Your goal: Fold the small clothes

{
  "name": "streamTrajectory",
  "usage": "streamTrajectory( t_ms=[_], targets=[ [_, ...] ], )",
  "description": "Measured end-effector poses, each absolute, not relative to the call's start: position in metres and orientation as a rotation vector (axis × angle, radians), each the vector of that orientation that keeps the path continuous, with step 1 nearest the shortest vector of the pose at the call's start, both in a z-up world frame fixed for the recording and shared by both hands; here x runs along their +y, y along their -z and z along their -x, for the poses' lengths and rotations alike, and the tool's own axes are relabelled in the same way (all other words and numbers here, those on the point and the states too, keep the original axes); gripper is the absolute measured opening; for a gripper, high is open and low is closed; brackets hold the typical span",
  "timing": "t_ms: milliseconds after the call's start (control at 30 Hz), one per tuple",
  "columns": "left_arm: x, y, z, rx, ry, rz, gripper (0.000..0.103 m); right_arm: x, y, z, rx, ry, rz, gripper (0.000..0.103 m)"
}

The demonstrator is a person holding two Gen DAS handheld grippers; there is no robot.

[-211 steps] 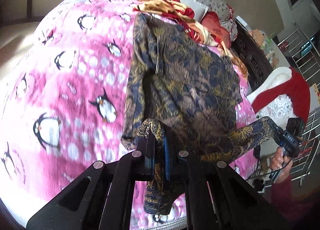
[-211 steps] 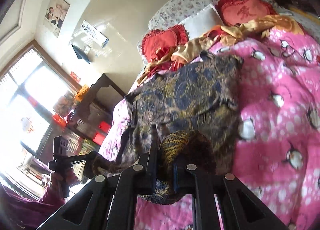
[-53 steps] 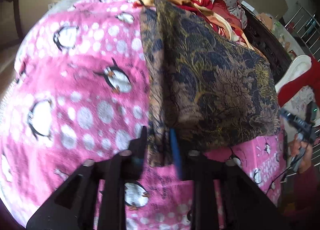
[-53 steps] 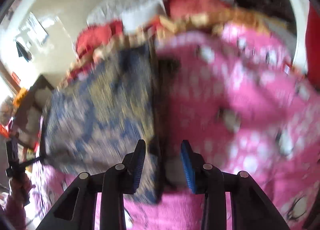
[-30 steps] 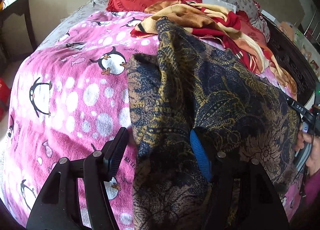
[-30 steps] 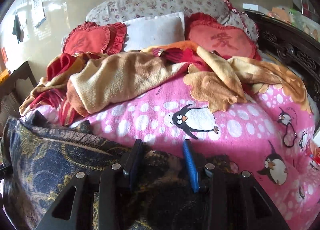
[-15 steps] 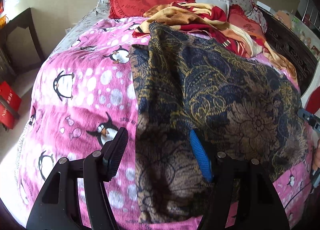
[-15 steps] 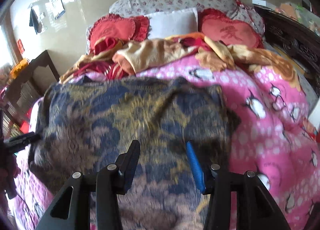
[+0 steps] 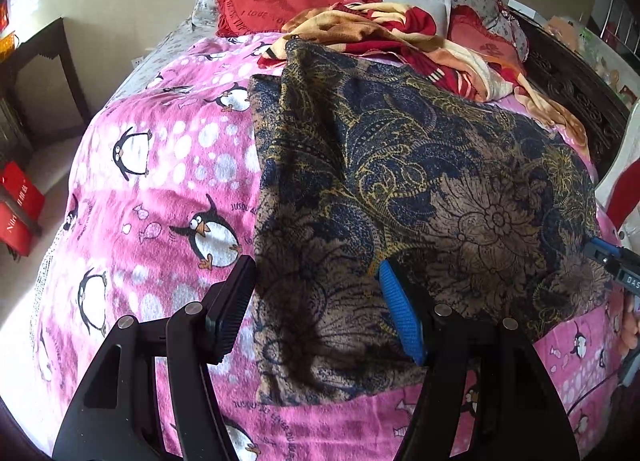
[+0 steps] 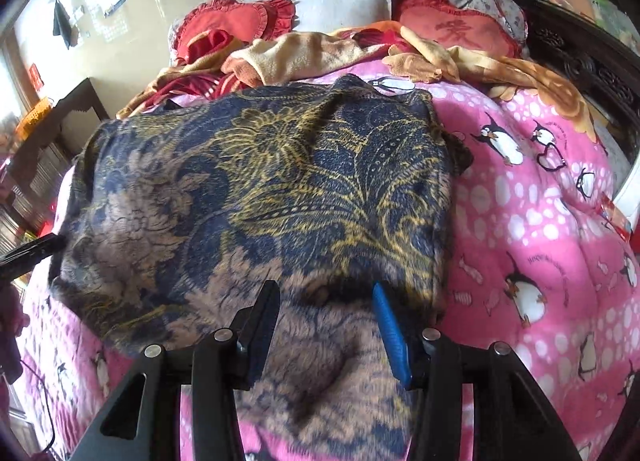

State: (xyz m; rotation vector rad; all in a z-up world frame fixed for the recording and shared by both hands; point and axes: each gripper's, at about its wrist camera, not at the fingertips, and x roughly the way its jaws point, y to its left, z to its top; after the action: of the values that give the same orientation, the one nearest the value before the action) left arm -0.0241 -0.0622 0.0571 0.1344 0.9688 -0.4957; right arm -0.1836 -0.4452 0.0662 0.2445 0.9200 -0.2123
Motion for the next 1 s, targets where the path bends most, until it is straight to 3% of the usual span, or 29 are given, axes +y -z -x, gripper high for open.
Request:
streamTrajectory(
  t_ms=[600, 733, 1000],
  targets=[
    [-0.028, -0.025, 0.039, 1.053, 0.445, -0.069, 0.065, -0.458, -0.047, 0.237, 0.945, 0.233, -0.325, 0.046],
    [-0.021, -0.027, 0.042, 1.06, 0.458, -0.034, 0.065, -0.47, -0.06, 0.253, 0.88, 0.283, -0.371, 0.057],
    [-0.028, -0.023, 0.045, 1.049, 0.424, -0.077, 0.065, -0.472, -0.036, 0.242, 0.999, 0.335, -0.339, 0.057]
  ],
)
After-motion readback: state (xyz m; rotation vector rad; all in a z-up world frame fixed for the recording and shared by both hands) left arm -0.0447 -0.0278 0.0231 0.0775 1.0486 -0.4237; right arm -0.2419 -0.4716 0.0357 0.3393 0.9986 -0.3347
